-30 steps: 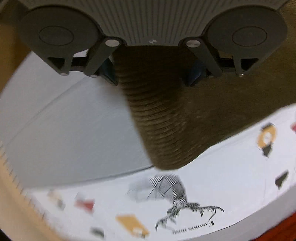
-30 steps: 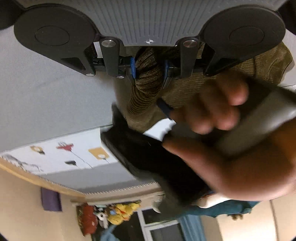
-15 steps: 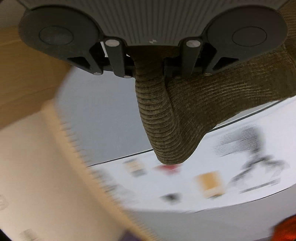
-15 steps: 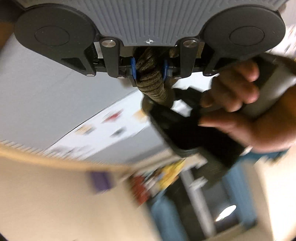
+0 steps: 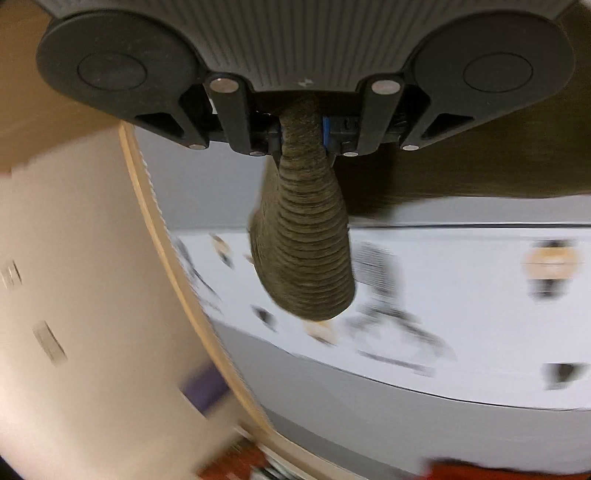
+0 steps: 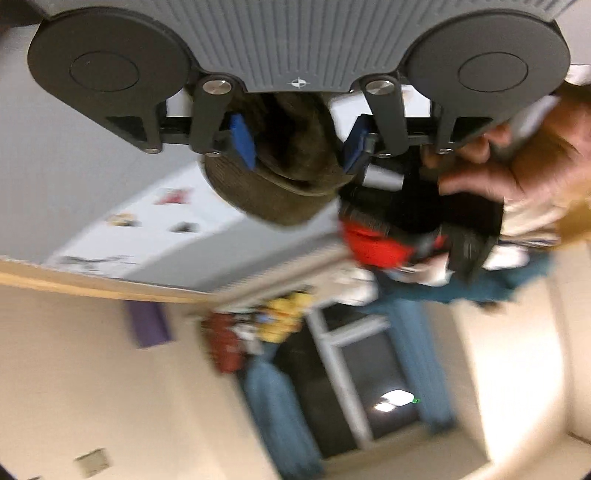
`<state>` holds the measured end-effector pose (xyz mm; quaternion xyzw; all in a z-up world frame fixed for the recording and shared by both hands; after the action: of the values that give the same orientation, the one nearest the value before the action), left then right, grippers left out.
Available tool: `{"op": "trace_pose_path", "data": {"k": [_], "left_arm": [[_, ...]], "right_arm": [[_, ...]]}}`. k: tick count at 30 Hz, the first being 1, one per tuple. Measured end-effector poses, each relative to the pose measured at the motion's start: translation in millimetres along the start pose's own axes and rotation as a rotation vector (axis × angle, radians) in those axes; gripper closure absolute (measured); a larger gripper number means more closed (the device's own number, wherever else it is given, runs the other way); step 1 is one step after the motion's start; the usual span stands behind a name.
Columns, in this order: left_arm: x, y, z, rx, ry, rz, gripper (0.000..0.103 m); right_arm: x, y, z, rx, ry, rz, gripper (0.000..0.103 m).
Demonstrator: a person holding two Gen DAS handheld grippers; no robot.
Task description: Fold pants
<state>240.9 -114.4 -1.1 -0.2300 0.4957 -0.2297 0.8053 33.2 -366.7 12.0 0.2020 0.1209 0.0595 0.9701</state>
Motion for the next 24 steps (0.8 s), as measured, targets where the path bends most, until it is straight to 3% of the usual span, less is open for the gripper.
{"op": "trace_pose_path", "data": {"k": [3,6,10,12,14,16,19,21,22,24], "left_arm": [[-45.4,64.5,0.3,-0.041,-0.032,0.059,0.085],[-84.8,123.5,-4.5,-0.088,-0.070,0.119,0.085],[-108.5,193.0,-24.6,-0.201,-0.097,0.261,0.061],[-114.9,211.3,-40.6,-0.245,-0.115,0.240,0.059],[-117.7,219.1,-55.7,-0.291,-0.146,0.173,0.039],[-115.1,224.9,-68.5,-0.309,-0.177,0.123,0.028],[-104.2,227.8,-94.8,-0.279,-0.219,0.116,0.028],[-95.7,238.0,-105.1,-0.393,-0.231,0.066,0.039],[-95.1,236.2,-104.3,-0.387,-0.244,0.041,0.047],[-94.1,226.3,-100.4,-0.310,-0.242,0.080,0.051]], "right_arm": [[9.6,3.6,-4.5,-0.005,0.048,0.065,0.045],[37.1,-10.7,-15.0,-0.001,0.164,0.043,0.043],[66.8,-13.8,-52.8,0.057,0.384,-0.003,0.038],[77.9,-15.5,-71.8,0.086,0.472,-0.031,0.038],[74.6,-1.7,-95.5,0.105,0.534,-0.036,0.038],[78.7,2.4,-109.8,0.118,0.595,-0.031,0.038],[80.5,4.2,-123.8,0.099,0.641,-0.037,0.036],[78.3,6.9,-126.9,0.077,0.645,-0.042,0.035],[79.4,7.2,-128.3,0.069,0.647,-0.042,0.035],[77.8,10.4,-126.1,0.055,0.645,-0.042,0.035]]}}
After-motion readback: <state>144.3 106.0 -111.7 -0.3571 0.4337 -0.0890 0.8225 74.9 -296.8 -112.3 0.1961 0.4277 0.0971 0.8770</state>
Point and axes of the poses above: each gripper's, at about its wrist camera, not at the fingertips, and x roughly the way its jaws point, y to its left, z to its top, the point moved 4 cm from there along x, roughly the way its jaws point
